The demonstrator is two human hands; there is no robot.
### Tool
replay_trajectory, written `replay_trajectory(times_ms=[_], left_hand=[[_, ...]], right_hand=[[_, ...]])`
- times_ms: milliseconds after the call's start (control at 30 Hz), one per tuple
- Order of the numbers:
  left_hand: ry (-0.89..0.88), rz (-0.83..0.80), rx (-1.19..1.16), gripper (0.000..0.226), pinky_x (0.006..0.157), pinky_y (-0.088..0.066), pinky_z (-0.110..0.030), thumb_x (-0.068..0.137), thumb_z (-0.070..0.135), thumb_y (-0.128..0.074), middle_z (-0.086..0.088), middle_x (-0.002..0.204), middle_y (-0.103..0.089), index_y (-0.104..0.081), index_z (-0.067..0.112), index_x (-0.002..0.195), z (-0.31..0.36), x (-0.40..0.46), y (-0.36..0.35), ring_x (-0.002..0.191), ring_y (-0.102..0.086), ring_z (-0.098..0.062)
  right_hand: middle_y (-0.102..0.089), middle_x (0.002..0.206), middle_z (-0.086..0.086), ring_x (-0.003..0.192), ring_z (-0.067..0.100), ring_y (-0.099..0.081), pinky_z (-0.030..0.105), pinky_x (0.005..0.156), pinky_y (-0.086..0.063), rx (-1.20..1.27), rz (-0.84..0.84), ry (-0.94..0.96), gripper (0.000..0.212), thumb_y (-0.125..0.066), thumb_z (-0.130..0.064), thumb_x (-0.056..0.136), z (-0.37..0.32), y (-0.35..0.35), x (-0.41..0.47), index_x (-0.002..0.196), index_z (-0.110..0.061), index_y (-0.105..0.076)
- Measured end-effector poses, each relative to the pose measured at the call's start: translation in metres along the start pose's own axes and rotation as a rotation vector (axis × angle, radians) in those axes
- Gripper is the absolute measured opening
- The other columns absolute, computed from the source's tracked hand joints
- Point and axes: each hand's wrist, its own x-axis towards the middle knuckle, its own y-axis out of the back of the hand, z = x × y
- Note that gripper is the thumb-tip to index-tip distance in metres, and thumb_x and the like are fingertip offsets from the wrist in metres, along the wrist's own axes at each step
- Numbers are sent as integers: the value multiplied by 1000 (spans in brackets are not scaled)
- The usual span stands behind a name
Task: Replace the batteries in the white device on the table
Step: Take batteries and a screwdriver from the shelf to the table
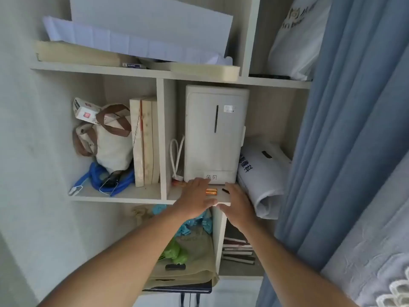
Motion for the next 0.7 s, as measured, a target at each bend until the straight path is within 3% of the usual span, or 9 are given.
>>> replay_trajectory(times_ms=[167,267,400,467,600,700], left_hand=[[-88,-33,122,70,120,-23,-40,102,44,-48,-10,161,-29,-21,10,158,-5,10,-9,149,-27,-27],[-98,-10,142,65,119,-27,-36,105,44,-39,-8,162,-30,-21,11,158,-9,5,-21,148,-29,-25],[-123,128,157,60,115,-37,-37,103,42,-46,-10,154,-45,-37,8,152,-10,-3,-32,141,-43,-26],[-183,193,188,50,105,-48,-37,100,33,-57,-11,143,-56,-49,7,142,-12,-8,-33,131,-55,-28],[-215,221,218,38,83,-58,-38,89,5,-66,-9,125,-66,-61,8,126,-15,-20,-30,109,-66,-27],[-151,229,153,42,75,-52,-33,84,-9,-60,-9,114,-68,-62,10,122,-11,-27,-25,99,-66,-27]], right_hand=[[-56,129,3,123,19,-52,36,105,-44,77,-41,-29,51,-75,-24,82,10,1,7,128,-14,-55],[-57,133,7,126,21,-51,29,107,-37,94,-74,-22,50,-75,-19,85,10,3,7,132,-9,-59],[-58,139,10,132,25,-51,43,114,-37,180,-60,-71,52,-74,-7,86,14,-3,3,135,-7,-59],[-62,134,9,129,25,-55,45,111,-41,198,-49,-73,50,-72,-1,84,14,-4,1,132,-9,-62],[-69,122,7,113,22,-63,29,101,-46,191,-24,-80,40,-69,5,82,9,1,-1,120,-8,-71],[-74,115,6,111,26,-65,40,102,-49,209,33,-97,33,-72,2,80,9,-1,-2,112,-7,-76]])
